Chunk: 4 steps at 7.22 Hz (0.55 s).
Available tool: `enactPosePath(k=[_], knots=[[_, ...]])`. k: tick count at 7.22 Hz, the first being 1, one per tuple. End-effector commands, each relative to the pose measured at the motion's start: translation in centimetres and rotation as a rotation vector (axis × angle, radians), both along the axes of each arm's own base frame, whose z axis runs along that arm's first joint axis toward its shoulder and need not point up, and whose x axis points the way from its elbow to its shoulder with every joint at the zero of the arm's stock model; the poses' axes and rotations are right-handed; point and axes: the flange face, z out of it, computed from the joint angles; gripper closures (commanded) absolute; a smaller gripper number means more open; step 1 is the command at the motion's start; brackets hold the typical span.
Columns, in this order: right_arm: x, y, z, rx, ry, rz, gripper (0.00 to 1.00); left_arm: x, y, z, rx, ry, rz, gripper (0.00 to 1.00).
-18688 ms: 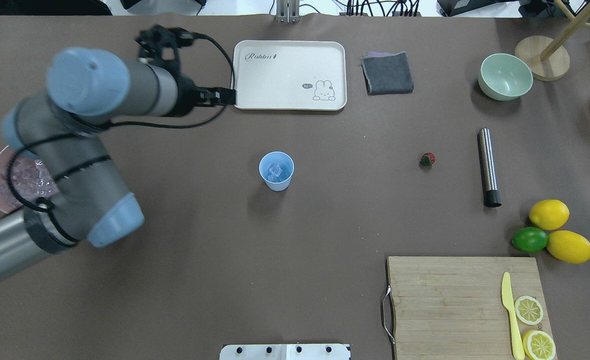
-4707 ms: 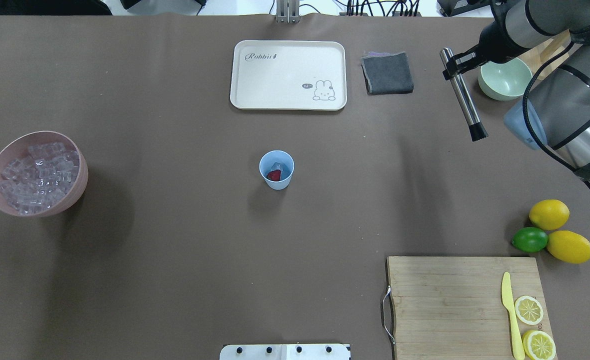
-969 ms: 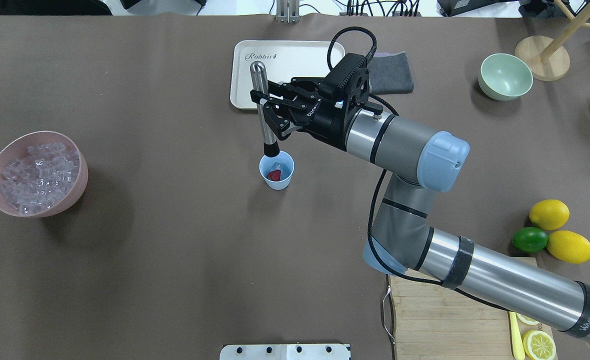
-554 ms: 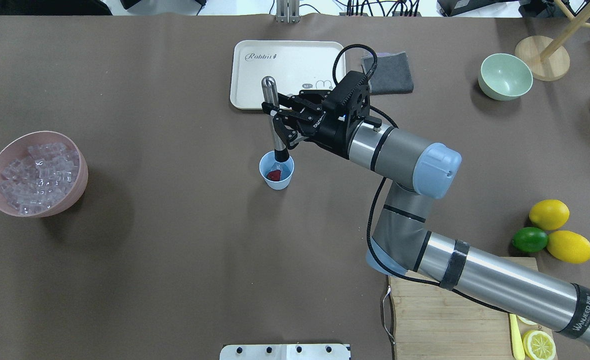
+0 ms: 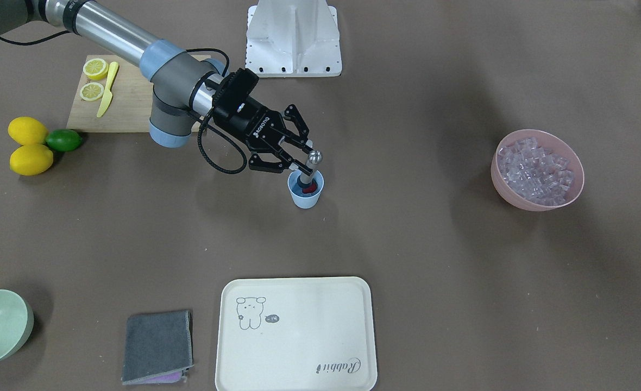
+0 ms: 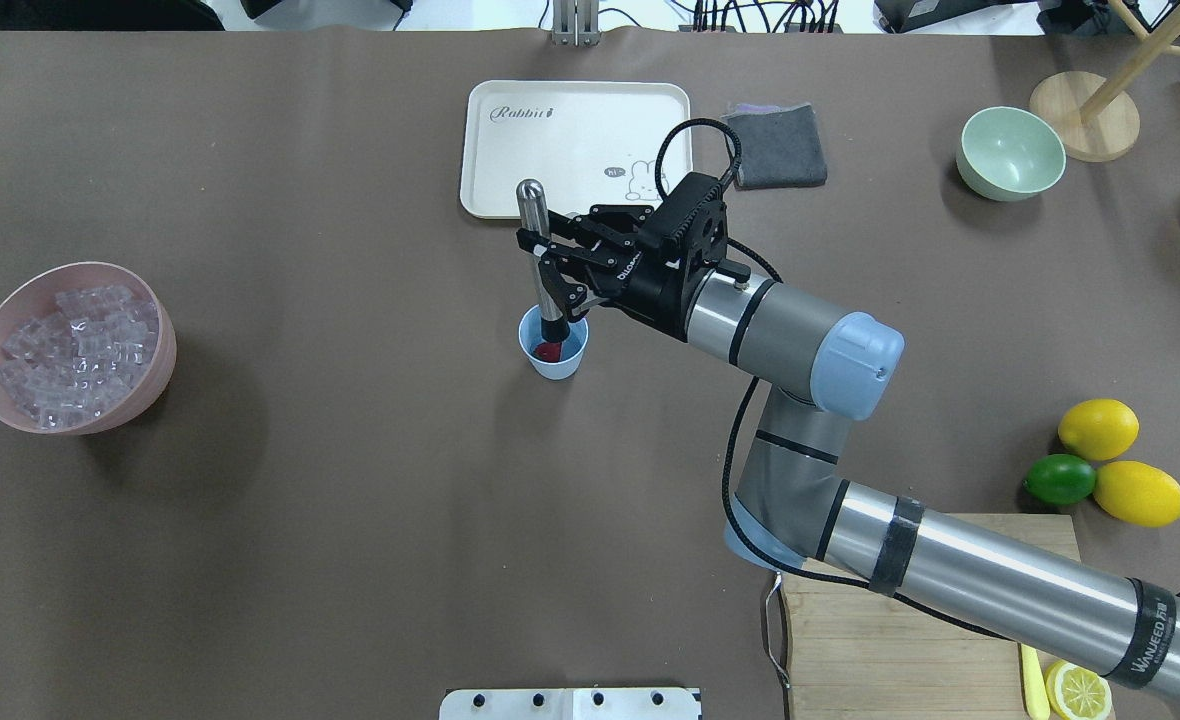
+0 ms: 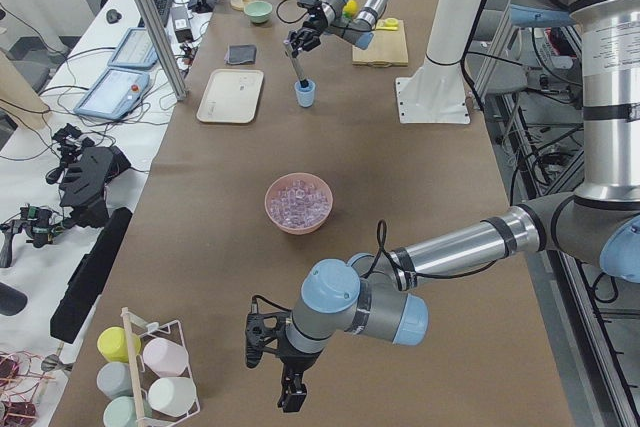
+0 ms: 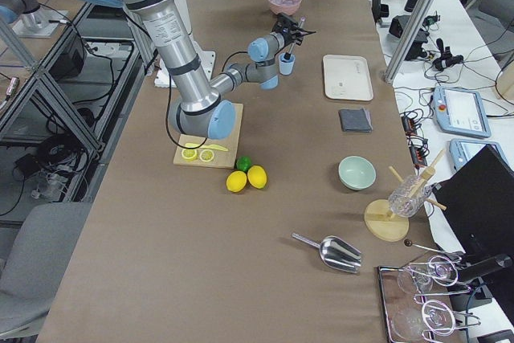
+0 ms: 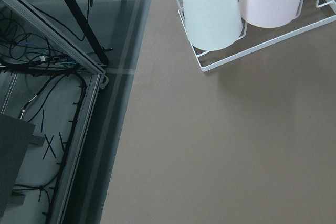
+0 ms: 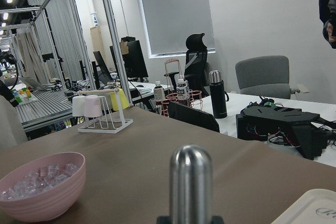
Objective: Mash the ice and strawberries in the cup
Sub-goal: 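Lower the pestle into the cup and press down on the contents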
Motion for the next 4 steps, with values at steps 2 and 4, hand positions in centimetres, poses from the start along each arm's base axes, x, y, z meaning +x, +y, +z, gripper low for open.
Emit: enactPosePath(k=[2, 4], knots=[[-1.5, 1.66, 0.25, -0.009, 0.005, 0.008, 1.0, 0.09, 0.54, 0.36, -0.007, 0.002, 0.0, 0.02], [-1.41, 1.57, 0.24, 0.008, 0.016, 0.02, 1.0, 0.17, 1.06, 0.67, -0.016, 0.003, -0.001, 0.02]])
